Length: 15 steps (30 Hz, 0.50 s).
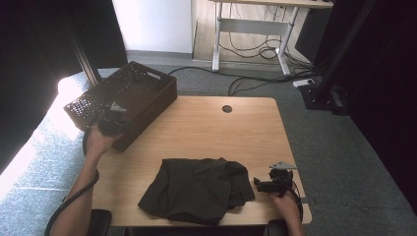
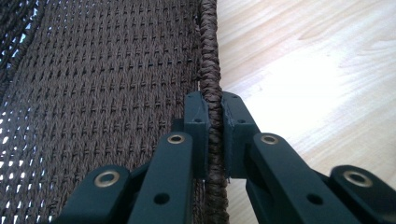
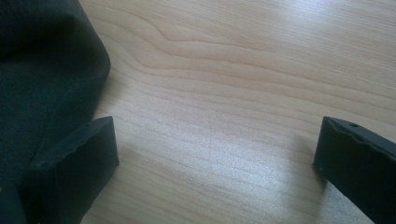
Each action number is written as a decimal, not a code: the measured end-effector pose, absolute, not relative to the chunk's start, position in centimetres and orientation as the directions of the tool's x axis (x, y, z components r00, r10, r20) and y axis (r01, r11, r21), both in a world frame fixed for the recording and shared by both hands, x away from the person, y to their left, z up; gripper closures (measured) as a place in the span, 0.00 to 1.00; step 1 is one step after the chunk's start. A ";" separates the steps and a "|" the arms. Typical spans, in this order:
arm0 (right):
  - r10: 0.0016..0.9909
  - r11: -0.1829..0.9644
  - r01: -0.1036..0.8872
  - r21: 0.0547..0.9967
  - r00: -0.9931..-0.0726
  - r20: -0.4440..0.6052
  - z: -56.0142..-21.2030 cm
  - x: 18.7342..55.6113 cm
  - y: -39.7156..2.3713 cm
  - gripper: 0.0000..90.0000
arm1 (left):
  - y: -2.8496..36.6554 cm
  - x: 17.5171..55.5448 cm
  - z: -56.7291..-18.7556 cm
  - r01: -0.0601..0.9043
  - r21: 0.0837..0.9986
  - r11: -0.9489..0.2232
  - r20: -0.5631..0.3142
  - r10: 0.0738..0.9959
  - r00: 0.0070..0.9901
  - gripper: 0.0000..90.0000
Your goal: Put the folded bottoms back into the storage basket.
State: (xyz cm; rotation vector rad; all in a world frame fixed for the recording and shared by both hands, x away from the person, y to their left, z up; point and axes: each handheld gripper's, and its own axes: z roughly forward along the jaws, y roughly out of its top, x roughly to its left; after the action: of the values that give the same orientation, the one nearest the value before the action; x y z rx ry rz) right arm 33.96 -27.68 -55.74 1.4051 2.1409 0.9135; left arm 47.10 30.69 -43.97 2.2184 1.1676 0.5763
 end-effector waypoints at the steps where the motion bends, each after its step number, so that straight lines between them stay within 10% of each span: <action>1: 0.916 0.274 0.640 0.718 -0.401 0.009 -55.7 34.0 -27.7 0.00 | 30.6 46.9 -44.0 0.596 0.650 -0.472 0.114 0.836 0.537 0.91; 15: 0.916 0.274 0.640 0.718 -0.401 0.009 -55.7 34.0 -27.7 0.00 | 28.1 45.1 -44.1 0.542 0.654 -0.528 0.129 0.784 0.608 0.91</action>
State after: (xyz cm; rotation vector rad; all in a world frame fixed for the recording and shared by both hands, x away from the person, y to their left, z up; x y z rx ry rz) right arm 33.96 -27.68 -55.74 1.4050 2.1408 0.9135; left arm 45.05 28.11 -44.07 2.2654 1.0421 0.5574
